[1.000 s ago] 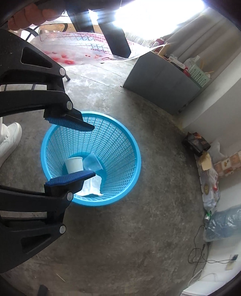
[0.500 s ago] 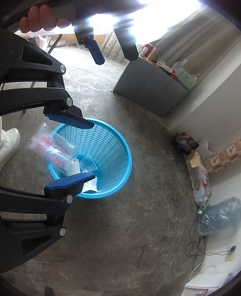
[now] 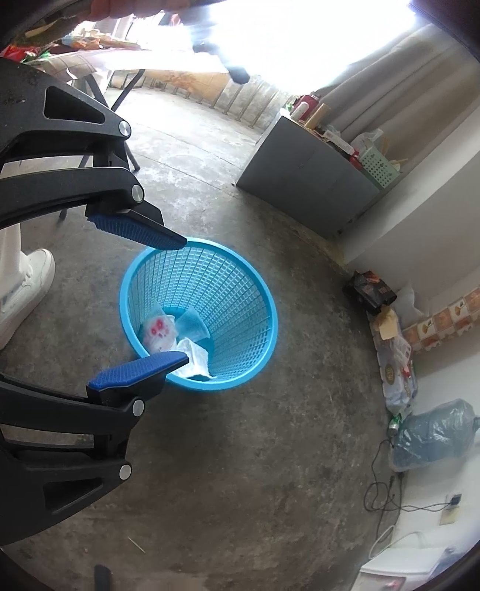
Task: Collect trash
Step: 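Open the left gripper to drop the plastic bag into the blue wastebasket, then move both tools back from the wastebasket toward the table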
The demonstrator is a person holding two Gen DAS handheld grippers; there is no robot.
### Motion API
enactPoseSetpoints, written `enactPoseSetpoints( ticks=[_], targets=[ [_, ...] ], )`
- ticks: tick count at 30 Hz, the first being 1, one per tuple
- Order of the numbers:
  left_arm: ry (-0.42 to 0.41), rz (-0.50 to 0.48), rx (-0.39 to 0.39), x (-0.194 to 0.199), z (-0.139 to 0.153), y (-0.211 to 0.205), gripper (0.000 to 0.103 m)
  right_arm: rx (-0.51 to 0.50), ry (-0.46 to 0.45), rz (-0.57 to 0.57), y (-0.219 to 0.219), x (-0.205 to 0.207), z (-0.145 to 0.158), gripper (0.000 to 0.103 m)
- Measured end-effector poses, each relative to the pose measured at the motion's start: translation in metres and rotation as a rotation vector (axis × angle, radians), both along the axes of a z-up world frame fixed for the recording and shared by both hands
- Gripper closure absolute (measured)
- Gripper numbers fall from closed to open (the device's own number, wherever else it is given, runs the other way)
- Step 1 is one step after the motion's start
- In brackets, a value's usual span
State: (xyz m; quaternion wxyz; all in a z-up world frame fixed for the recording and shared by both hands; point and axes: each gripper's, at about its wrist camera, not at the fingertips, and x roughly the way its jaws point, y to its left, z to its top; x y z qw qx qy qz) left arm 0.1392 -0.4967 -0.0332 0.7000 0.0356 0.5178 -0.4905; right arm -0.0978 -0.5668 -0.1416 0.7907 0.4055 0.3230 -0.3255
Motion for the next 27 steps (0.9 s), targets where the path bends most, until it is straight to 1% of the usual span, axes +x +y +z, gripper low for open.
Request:
enactPoseSetpoints(
  ticks=[3,5,6,10,13,14,17,24,27],
  targets=[
    [-0.044,-0.015,-0.051,-0.009,0.026,0.020,0.012,-0.050,0.008,0.024,0.016,-0.002,0.017,0.034],
    [-0.099,-0.021,-0.088,-0.018,0.046,0.035,0.008,-0.095,0.012,0.038,0.027,-0.003,0.032,0.027],
    [-0.127,-0.018,-0.104,-0.022,0.056,0.043,0.006,-0.117,0.008,0.048,0.032,-0.004,0.038,0.025],
    [-0.216,-0.006,-0.167,-0.036,0.092,0.081,0.006,-0.194,0.011,0.070,0.053,-0.004,0.069,0.014],
    [-0.257,0.022,-0.200,-0.045,0.113,0.113,0.006,-0.245,0.020,0.090,0.069,0.000,0.088,0.010],
    [-0.265,0.034,-0.215,-0.047,0.118,0.124,0.006,-0.263,0.023,0.097,0.075,0.002,0.094,0.009],
    [-0.299,0.076,-0.224,-0.052,0.133,0.155,0.006,-0.313,0.030,0.124,0.091,0.006,0.109,0.008],
    [-0.365,0.151,-0.192,-0.053,0.155,0.226,0.006,-0.409,0.044,0.213,0.130,0.022,0.134,0.008],
    [-0.392,0.191,-0.175,-0.051,0.162,0.259,0.006,-0.460,0.077,0.242,0.149,0.036,0.142,0.008]
  ],
)
